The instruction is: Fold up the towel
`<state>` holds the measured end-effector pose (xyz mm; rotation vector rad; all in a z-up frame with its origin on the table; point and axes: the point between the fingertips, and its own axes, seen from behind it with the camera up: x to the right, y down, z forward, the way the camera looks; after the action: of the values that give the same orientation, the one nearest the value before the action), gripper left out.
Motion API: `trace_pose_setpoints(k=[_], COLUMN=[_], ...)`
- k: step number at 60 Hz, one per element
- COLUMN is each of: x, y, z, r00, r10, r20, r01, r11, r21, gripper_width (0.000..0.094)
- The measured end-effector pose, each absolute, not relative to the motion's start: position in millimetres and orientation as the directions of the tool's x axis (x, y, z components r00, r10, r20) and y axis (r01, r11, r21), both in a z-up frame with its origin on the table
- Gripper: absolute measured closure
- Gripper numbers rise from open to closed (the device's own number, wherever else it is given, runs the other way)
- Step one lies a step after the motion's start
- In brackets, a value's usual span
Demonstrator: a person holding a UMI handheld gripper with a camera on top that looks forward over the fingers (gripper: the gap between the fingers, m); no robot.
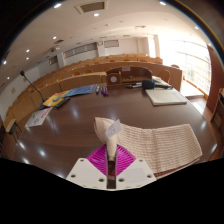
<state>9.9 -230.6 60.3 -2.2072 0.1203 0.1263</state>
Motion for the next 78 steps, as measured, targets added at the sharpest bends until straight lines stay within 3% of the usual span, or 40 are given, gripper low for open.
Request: trace_pose_setpoints(k=[7,11,14,21,24,28,32,37,54,78], x=[14.6,40.8,68.8,133.6,160.2,193.1,224.2,248.2,252.8,210.9], y=[-231.5,-233.1,-236.3,-248.1,-261.2,-278.6,-294.5,-307.1,-319.8,-408.1], z=[128.6,151.1,150.2,109.6,81.5,55.1,47.3,48.2,83.2,175.4], r00=[0.955,0.934,0.924,0.916,0.913,0.914,0.91,0.926,0.984,0.974], r10=[-0.056,-0.109,-0.159,-0.282,-0.319,-0.359,-0.392,-0.368,-0.175,-0.208], r20=[-0.291,-0.339,-0.348,-0.284,-0.254,-0.192,-0.136,-0.084,0.043,0.089], r01=[-0.281,-0.352,-0.382,-0.389,-0.389,-0.371,-0.354,-0.298,-0.08,-0.041], r11=[-0.487,-0.437,-0.42,-0.459,-0.494,-0.542,-0.564,-0.578,-0.636,-0.551], r21=[-0.827,-0.828,-0.823,-0.799,-0.778,-0.754,-0.746,-0.76,-0.767,-0.833], gripper_width=[0.0863,0.0862,0.0859,0.0801,0.0703,0.0462,0.0242,0.008,0.0086,0.0085])
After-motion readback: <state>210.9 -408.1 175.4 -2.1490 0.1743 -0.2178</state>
